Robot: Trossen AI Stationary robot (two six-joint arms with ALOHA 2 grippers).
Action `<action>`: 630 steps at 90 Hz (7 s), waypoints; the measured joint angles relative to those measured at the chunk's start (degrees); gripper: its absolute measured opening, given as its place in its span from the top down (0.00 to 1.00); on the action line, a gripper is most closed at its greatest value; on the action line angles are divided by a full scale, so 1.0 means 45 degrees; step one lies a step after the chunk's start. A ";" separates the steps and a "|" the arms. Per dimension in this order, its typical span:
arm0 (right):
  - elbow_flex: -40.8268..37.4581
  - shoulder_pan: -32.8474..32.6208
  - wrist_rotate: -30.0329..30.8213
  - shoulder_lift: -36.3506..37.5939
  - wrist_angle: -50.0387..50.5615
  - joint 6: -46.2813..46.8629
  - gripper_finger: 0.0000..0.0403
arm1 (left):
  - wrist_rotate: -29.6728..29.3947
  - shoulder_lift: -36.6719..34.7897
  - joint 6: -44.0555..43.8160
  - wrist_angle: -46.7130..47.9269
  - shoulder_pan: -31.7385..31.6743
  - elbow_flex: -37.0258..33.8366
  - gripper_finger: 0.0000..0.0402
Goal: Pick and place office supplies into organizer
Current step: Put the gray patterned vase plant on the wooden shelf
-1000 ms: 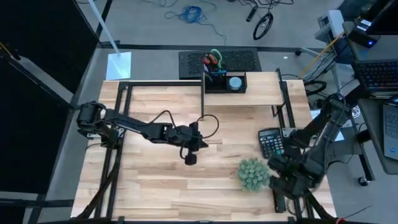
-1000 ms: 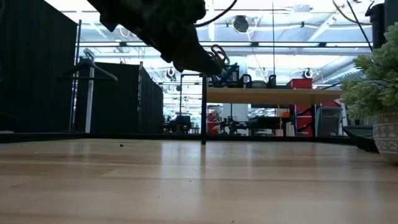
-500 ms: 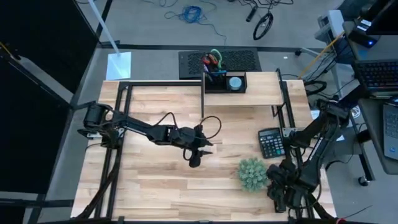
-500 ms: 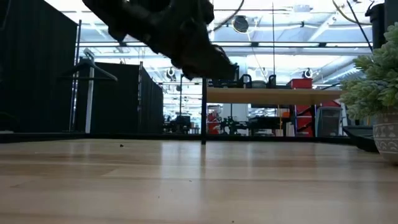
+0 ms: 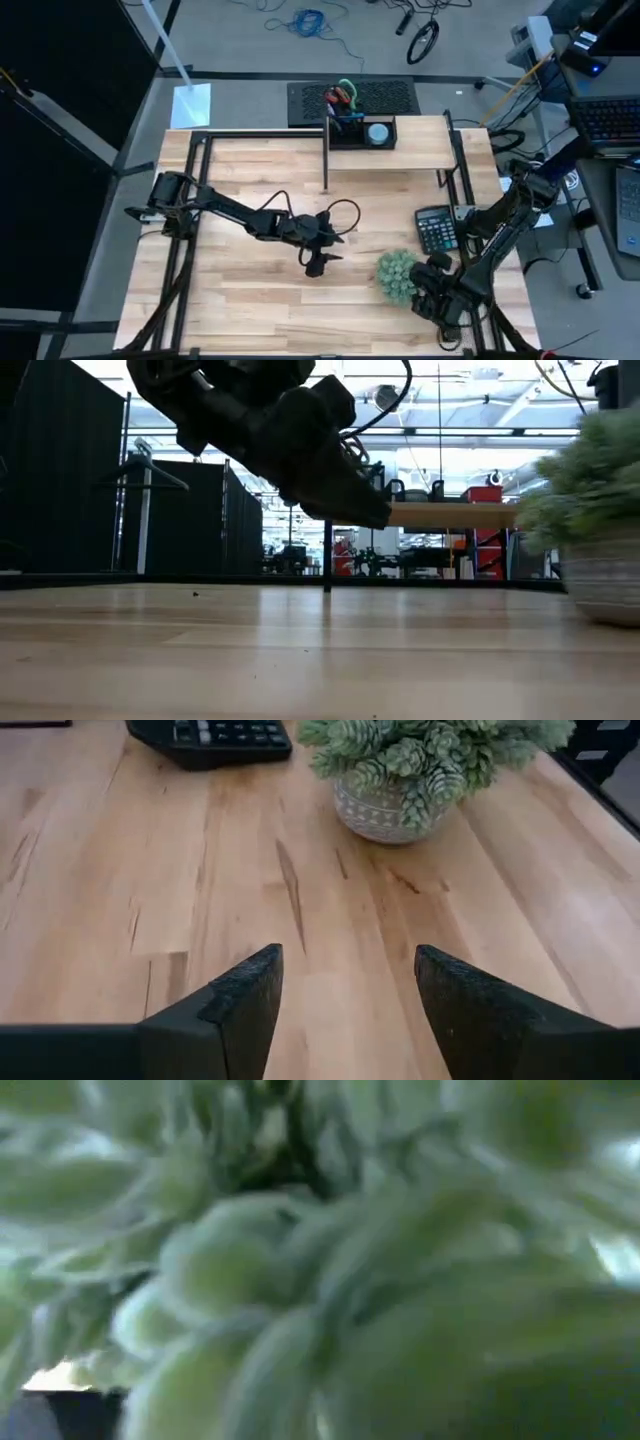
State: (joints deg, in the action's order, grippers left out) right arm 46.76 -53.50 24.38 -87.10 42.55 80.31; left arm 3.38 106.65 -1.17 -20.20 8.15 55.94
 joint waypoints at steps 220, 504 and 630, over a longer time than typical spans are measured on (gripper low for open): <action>-0.1209 0.2910 0.2231 -0.2577 -1.0081 -0.5707 0.23 | 0.2219 0.1452 0.0030 -0.1296 0.0403 0.0306 0.23; -0.1214 0.2727 0.3483 -0.2470 -0.9093 -0.4007 0.04 | -0.0568 0.1452 -0.1656 -0.0943 0.0373 0.0389 0.23; -0.1200 0.2688 0.4268 -0.2479 -0.8590 -0.4835 0.04 | 0.1904 0.1428 -0.0301 -0.0217 0.0383 0.0418 0.23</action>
State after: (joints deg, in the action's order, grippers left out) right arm 41.36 -41.41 43.59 -98.25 3.89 58.56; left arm 11.95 113.08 -2.52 -21.18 9.87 57.82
